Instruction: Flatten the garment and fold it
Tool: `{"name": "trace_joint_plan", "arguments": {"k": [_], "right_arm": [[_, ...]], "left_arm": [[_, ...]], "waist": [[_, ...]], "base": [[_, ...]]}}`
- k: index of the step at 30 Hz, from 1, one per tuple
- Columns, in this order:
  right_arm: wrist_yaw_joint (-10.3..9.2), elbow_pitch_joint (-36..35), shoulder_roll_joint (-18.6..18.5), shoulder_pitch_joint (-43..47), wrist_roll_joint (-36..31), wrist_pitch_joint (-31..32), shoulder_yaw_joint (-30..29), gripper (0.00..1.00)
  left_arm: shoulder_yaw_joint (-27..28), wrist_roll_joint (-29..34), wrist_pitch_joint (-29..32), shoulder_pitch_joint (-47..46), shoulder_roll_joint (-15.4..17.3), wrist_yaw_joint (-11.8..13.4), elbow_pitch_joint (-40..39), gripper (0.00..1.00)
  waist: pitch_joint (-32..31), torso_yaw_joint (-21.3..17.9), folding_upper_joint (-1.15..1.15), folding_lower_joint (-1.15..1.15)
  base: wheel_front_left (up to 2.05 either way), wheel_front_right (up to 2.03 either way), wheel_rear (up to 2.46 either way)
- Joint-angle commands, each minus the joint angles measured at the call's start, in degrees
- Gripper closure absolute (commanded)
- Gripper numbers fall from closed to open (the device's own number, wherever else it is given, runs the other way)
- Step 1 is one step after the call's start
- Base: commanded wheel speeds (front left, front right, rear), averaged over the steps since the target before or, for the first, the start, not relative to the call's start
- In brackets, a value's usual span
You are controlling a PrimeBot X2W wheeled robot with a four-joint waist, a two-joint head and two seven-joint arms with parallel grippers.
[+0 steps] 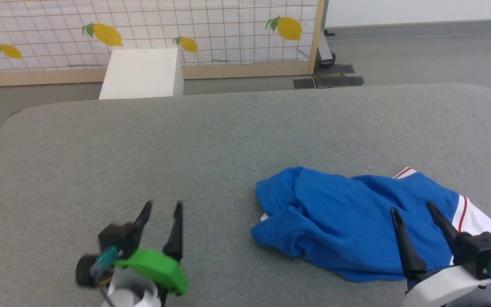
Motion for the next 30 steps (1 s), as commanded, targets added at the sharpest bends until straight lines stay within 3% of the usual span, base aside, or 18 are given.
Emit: {"name": "trace_joint_plan", "arguments": {"k": [1,12,24,30], "right_arm": [[-0.09,-0.7,0.2,0.8,0.3,0.2,0.6,0.00],[-0.09,-2.3,0.6,-0.8,0.9,0.7,2.7,0.00],[-0.09,-0.4,1.5,-2.3,2.3,0.0,3.6,0.00],[-0.09,1.1,1.9,-3.3,3.6,-0.5,4.0,0.00]], "left_arm": [[-1.1,0.4,0.7,-3.0,0.0,-0.8,0.5,0.00],[-13.9,-1.3,11.9,-21.5,-0.4,-3.6,11.7,0.00],[-32.4,-11.6,28.2,-35.7,6.6,-3.7,26.1,0.00],[-42.9,-16.6,34.5,-38.9,8.6,-3.7,28.8,0.00]], "waist": [[1.2,-1.3,0.68,0.00],[5.6,-6.0,0.68,0.00],[10.9,-10.9,0.68,0.00],[12.8,-12.0,0.68,0.00]], "base": [[0.00,0.00,0.00],[0.00,0.00,0.00],[0.00,0.00,0.00],[0.00,0.00,0.00]]}}
